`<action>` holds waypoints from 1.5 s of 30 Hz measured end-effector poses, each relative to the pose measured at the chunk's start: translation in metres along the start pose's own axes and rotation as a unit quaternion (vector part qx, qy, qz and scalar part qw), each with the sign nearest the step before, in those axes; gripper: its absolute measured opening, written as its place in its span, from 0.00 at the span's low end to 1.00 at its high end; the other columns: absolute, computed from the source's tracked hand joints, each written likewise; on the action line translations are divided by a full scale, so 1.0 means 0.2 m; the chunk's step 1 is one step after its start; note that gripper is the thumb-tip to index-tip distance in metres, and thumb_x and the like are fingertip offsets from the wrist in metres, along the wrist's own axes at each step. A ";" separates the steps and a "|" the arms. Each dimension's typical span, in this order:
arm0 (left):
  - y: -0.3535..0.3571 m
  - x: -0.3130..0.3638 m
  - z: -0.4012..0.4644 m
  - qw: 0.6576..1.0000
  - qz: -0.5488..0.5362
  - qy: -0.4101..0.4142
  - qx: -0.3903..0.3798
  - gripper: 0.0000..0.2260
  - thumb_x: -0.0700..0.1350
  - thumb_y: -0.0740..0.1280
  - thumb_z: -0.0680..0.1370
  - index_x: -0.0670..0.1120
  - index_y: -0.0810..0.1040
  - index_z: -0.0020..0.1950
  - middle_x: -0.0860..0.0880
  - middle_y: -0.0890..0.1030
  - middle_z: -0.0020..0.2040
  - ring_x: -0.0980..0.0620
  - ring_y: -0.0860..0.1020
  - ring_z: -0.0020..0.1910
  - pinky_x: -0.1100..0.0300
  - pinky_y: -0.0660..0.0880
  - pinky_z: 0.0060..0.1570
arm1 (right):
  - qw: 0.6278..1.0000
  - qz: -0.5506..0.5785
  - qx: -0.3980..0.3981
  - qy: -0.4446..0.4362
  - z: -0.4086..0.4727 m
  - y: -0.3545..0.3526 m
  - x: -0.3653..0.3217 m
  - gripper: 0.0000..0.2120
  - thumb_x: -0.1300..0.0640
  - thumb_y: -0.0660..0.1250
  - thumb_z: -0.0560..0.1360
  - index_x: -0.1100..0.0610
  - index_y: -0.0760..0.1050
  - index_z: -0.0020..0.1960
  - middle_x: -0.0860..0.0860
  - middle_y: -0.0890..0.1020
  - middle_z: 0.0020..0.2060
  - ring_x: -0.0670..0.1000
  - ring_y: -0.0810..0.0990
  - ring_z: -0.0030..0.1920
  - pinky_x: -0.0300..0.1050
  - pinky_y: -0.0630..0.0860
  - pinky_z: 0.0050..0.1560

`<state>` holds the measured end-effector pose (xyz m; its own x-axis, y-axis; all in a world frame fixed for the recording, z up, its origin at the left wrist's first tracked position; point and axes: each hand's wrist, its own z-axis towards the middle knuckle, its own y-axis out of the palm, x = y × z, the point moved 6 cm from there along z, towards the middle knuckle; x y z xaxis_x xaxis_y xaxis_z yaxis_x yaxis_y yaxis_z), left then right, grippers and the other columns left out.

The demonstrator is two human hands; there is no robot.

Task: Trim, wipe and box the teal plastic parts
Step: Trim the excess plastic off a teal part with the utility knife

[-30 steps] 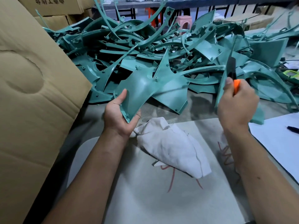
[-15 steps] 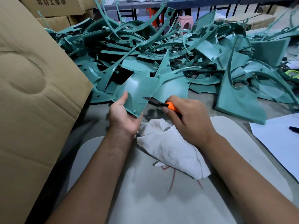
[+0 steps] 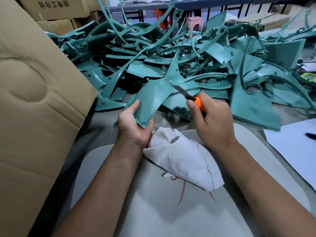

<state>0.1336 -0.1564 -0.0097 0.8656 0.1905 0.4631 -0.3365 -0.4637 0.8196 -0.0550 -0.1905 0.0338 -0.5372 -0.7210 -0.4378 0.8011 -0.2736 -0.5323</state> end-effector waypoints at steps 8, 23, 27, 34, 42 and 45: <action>-0.01 0.03 0.00 0.997 0.070 0.010 -0.031 0.16 0.43 0.64 0.83 0.40 0.87 0.41 0.45 0.87 0.41 0.49 0.87 0.37 0.61 0.80 0.32 | 0.978 -0.034 0.107 0.174 0.01 -0.15 0.28 0.20 0.48 0.60 0.86 0.53 0.65 0.38 0.44 0.67 0.27 0.43 0.66 0.27 0.38 0.58 0.28; -0.05 0.24 0.09 0.965 0.168 0.147 -0.141 0.15 0.33 0.62 0.80 0.47 0.87 0.54 0.45 0.86 0.58 0.43 0.83 0.59 0.41 0.79 0.60 | 0.951 -0.007 0.184 0.247 0.01 -0.26 0.40 0.20 0.48 0.59 0.85 0.55 0.63 0.38 0.47 0.65 0.28 0.45 0.65 0.29 0.42 0.60 0.31; -0.08 0.29 0.11 0.943 0.232 0.205 -0.120 0.16 0.29 0.70 0.70 0.45 0.87 0.52 0.43 0.86 0.55 0.40 0.84 0.58 0.43 0.79 0.59 | 0.985 0.071 0.067 0.139 0.02 -0.11 0.23 0.08 0.54 0.60 0.86 0.57 0.71 0.50 0.51 0.75 0.32 0.50 0.73 0.30 0.51 0.71 0.29; -0.03 0.31 0.10 0.831 0.433 0.246 -0.249 0.16 0.29 0.71 0.67 0.50 0.87 0.40 0.50 0.87 0.44 0.47 0.84 0.51 0.54 0.79 0.55 | 0.994 -0.022 -0.093 0.053 -0.01 0.05 0.09 0.13 0.50 0.63 0.85 0.53 0.70 0.43 0.46 0.72 0.29 0.49 0.71 0.29 0.45 0.60 0.31; 0.07 0.29 0.01 0.691 0.555 0.286 -0.364 0.29 0.61 0.75 0.70 0.34 0.81 0.50 0.39 0.83 0.47 0.43 0.79 0.55 0.55 0.73 0.66 | 0.978 -0.118 -0.154 0.078 -0.02 0.11 0.10 0.14 0.44 0.63 0.83 0.51 0.71 0.42 0.50 0.77 0.32 0.55 0.74 0.32 0.46 0.60 0.31; 0.08 0.25 -0.01 0.689 0.557 0.283 -0.367 0.25 0.55 0.75 0.66 0.34 0.81 0.49 0.34 0.83 0.45 0.44 0.79 0.55 0.54 0.73 0.66 | 0.972 -0.146 -0.160 0.094 -0.03 0.12 0.12 0.14 0.44 0.63 0.82 0.51 0.73 0.43 0.51 0.78 0.33 0.56 0.75 0.34 0.46 0.63 0.33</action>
<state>0.1712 -0.1522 0.0284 -0.2950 0.4733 0.8300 -0.9521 -0.0721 -0.2972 -0.0492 -0.2104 0.0062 -0.7921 -0.5047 -0.3432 0.5003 -0.2147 -0.8388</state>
